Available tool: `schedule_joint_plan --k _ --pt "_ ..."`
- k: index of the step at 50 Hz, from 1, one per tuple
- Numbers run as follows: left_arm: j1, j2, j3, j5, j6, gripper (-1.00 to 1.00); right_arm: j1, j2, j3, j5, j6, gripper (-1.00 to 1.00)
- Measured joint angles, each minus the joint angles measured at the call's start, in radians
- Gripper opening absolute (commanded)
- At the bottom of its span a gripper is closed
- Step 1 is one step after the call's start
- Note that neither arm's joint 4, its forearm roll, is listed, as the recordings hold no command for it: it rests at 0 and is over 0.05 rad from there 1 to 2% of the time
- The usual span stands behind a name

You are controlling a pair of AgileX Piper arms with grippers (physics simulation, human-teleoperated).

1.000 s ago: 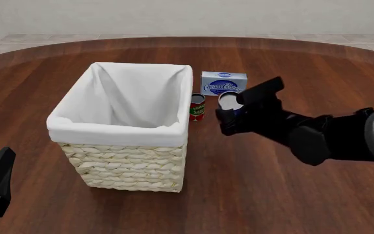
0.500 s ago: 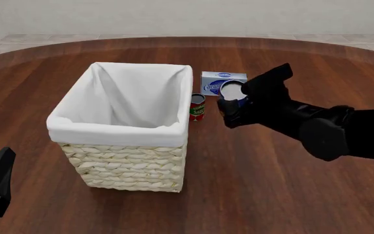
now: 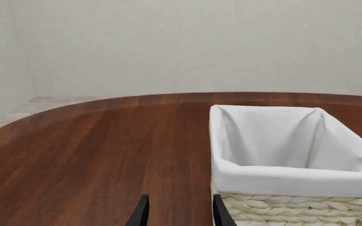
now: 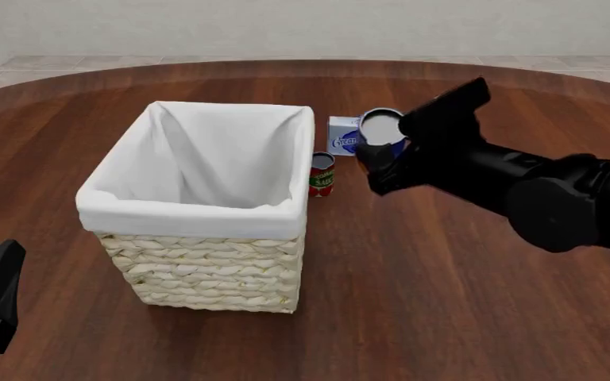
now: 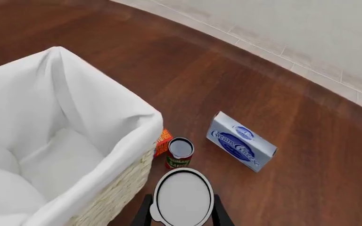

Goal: Pick up the alphabet soup and put it in the basket.

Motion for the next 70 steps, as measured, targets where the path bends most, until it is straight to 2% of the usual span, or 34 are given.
schedule_joint_plan --k 30,70 --pt "0.000 0.000 0.000 0.000 0.000 1.00 0.031 -0.066 -0.088 0.094 -0.037 -1.00" --pt "0.000 0.000 0.000 0.000 0.000 1.00 0.093 -0.045 -0.227 0.173 -0.063 -1.00"
